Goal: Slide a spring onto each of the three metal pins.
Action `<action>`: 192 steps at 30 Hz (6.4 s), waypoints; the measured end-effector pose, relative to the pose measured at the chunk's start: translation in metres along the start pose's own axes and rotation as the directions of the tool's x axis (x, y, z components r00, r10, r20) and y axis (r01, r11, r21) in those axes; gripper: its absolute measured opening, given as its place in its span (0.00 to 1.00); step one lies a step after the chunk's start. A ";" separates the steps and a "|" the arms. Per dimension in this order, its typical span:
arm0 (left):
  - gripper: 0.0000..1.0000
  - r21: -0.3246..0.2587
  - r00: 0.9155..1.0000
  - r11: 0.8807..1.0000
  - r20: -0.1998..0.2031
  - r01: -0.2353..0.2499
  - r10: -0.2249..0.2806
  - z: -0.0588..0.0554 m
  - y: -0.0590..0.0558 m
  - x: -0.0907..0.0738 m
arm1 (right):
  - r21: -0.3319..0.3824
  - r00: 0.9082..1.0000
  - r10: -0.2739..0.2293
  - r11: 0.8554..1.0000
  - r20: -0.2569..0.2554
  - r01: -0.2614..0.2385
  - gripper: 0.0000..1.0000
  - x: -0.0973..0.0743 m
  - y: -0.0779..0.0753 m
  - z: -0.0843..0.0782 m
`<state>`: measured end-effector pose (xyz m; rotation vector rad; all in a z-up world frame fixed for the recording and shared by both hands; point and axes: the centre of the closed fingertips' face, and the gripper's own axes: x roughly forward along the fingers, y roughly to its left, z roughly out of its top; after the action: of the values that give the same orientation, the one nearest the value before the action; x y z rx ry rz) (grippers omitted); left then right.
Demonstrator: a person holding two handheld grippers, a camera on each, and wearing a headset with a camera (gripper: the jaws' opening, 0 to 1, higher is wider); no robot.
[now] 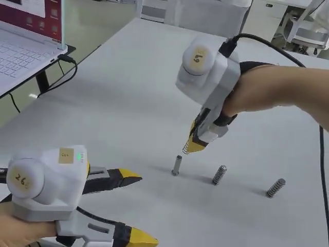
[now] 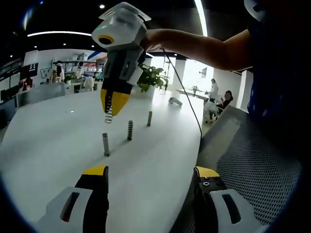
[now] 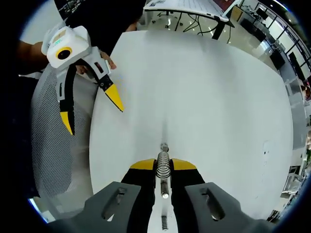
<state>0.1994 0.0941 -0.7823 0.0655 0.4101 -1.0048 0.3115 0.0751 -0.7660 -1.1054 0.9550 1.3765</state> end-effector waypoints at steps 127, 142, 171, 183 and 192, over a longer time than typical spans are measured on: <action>0.67 0.002 1.000 1.000 -0.018 -0.008 0.008 0.009 0.010 0.005 | 0.151 0.990 0.012 0.988 0.137 -0.033 0.29 0.037 0.040 -0.031; 0.68 -0.006 1.000 1.000 -0.022 0.002 -0.002 0.009 0.002 0.006 | 0.269 0.968 -0.055 0.963 0.244 -0.013 0.29 0.024 0.068 -0.056; 0.71 -0.017 0.999 1.000 -0.030 0.017 -0.017 0.013 -0.002 0.014 | 0.555 0.859 -0.314 0.831 0.404 0.043 0.38 -0.017 0.085 -0.120; 0.73 -0.026 1.000 1.000 -0.018 0.005 -0.005 0.018 -0.002 0.019 | 0.652 0.791 -0.447 0.753 0.417 0.082 0.48 -0.036 0.082 -0.156; 0.74 -0.033 1.000 0.999 -0.018 -0.005 0.005 0.017 -0.003 0.021 | 0.704 0.742 -0.516 0.705 0.428 0.084 0.60 -0.042 0.080 -0.177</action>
<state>0.2113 0.0715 -0.7738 0.0462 0.4426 -0.9930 0.2503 -0.1136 -0.7717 -0.2240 0.6257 0.8798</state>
